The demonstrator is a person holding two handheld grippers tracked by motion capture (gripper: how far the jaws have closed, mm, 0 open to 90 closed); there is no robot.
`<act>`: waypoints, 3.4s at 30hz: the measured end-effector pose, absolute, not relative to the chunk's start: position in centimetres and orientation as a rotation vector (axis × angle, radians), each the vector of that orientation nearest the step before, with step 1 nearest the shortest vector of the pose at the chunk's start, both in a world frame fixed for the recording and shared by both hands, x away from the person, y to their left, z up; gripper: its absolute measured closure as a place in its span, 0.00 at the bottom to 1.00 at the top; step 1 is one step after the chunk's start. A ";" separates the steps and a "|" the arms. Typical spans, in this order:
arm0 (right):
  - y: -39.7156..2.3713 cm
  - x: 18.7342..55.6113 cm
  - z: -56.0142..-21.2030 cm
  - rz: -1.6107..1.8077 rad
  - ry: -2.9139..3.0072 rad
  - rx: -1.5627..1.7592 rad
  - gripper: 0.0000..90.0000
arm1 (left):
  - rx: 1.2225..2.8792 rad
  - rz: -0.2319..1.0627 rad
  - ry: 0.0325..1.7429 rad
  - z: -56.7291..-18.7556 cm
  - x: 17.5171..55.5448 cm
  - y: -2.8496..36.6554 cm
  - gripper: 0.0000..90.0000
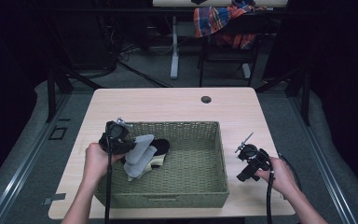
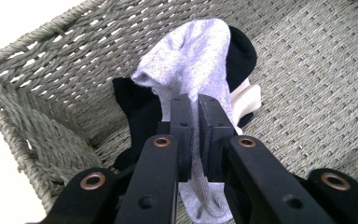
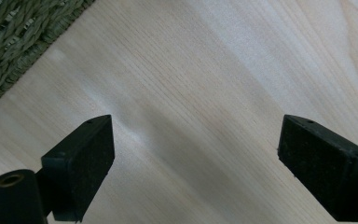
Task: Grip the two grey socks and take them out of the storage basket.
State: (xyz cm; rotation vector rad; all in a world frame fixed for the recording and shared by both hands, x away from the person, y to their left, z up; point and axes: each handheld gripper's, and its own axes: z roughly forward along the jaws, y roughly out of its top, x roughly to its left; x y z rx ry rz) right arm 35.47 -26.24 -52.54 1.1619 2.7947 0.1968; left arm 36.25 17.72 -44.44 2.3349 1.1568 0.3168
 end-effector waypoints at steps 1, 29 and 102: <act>-26.2 35.5 -52.5 0.188 2.802 1.155 0.12 | 2.333 0.321 1.157 -44.4 36.2 17.8 0.95; -26.3 35.4 -52.4 0.206 2.784 1.167 0.12 | 2.199 0.403 1.189 -41.0 35.1 20.8 0.95; -26.2 35.4 -52.3 0.184 2.802 1.156 0.12 | 2.042 0.541 1.577 -43.5 34.9 31.6 0.95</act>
